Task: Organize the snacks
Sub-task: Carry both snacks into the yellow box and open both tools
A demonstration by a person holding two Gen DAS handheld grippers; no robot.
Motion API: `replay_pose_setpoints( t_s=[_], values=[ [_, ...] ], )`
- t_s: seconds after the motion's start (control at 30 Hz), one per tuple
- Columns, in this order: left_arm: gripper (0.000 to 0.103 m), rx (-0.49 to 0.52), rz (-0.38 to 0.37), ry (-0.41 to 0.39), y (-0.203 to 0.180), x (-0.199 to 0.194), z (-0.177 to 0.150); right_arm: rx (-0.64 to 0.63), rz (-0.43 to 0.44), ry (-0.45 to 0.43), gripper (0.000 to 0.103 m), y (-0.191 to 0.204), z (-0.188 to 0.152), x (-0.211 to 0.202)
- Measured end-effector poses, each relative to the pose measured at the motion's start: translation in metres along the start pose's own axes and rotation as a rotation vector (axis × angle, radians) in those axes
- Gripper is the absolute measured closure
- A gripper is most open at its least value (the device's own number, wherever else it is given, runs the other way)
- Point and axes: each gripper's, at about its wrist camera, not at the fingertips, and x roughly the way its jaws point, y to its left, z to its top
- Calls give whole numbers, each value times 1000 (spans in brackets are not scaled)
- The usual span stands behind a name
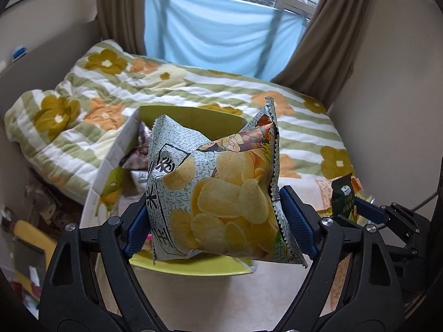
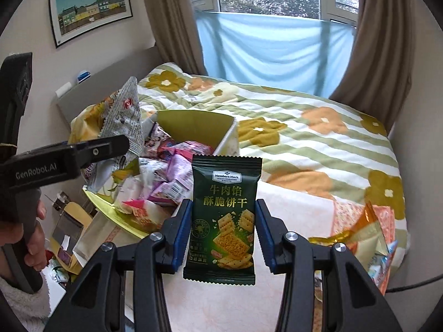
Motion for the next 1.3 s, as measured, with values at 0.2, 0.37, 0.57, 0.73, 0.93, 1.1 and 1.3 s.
replay_pose_setpoints(
  t_s=[0.2, 0.37, 0.57, 0.73, 0.93, 1.1, 1.3],
  values=[
    [19, -4, 52, 60, 64, 21, 9, -40, 41, 12, 62, 48, 28, 34],
    [19, 34, 59, 134, 103, 52, 13, -16, 47, 48, 62, 79, 41, 66],
    [15, 83, 4, 232, 128, 94, 12, 46, 8, 89, 62, 97, 48, 99],
    [1, 202, 12, 283, 127, 116, 5, 105, -39, 115, 62, 102, 53, 116],
    [1, 242, -22, 259, 135, 107, 1, 138, -72, 146, 62, 109, 56, 125],
    [1, 214, -36, 240, 146, 91, -3, 134, -58, 174, 62, 118, 61, 139],
    [1, 176, -29, 226, 157, 81, -6, 139, -22, 199, 62, 125, 63, 153]
  ],
)
